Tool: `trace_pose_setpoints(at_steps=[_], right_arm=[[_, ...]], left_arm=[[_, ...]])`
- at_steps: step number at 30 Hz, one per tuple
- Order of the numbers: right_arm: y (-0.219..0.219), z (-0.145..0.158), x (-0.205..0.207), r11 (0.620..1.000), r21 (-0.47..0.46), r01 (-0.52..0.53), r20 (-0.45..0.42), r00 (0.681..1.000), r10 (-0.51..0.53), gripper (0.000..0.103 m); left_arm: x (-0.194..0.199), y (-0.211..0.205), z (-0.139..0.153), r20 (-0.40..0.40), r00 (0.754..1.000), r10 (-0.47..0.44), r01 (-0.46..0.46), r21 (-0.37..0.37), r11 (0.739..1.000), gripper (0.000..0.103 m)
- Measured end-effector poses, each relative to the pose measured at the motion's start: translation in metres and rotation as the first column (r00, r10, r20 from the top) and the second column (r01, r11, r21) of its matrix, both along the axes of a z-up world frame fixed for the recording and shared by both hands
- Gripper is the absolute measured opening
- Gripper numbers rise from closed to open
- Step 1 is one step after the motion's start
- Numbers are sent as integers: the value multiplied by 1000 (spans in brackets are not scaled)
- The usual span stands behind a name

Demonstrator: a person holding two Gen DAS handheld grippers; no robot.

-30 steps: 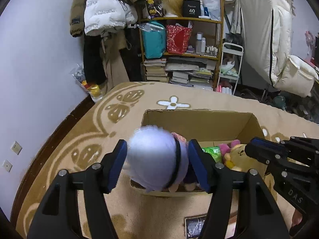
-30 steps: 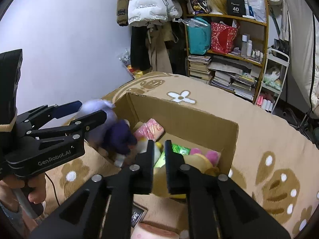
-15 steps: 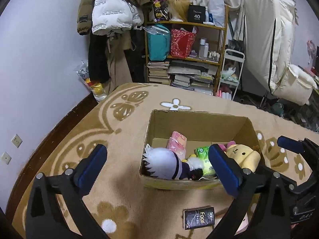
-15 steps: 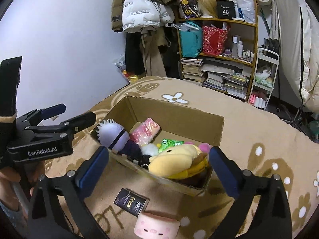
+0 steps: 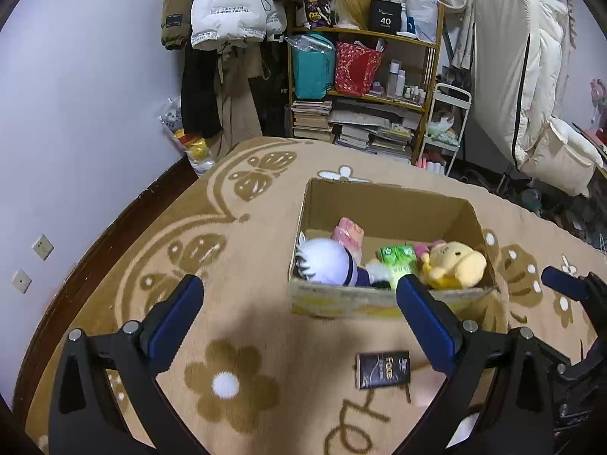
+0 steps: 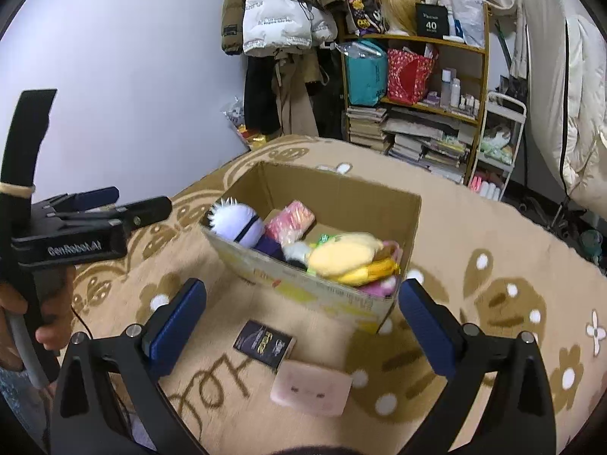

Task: Organize soft objects
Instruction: 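Move both tools toward the black Face tissue pack and pink cube plush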

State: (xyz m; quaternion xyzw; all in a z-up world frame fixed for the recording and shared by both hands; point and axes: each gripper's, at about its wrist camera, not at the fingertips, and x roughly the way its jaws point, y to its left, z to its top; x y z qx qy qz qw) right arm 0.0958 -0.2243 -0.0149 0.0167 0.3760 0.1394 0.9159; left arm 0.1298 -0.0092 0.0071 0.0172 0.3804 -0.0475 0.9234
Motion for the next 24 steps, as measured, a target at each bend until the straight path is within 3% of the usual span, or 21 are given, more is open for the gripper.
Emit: trace_pose_setpoints(at_steps=[12, 24], right_arm=[[3, -13, -35, 999, 1, 45, -3, 999, -45, 103], [0, -44, -42, 995, 52, 88, -57, 995, -85, 103]], left_arm=[[-35, 2, -2, -10, 1000, -19, 19, -19, 1000, 101], [-37, -7, -36, -87, 995, -41, 39, -19, 999, 101]])
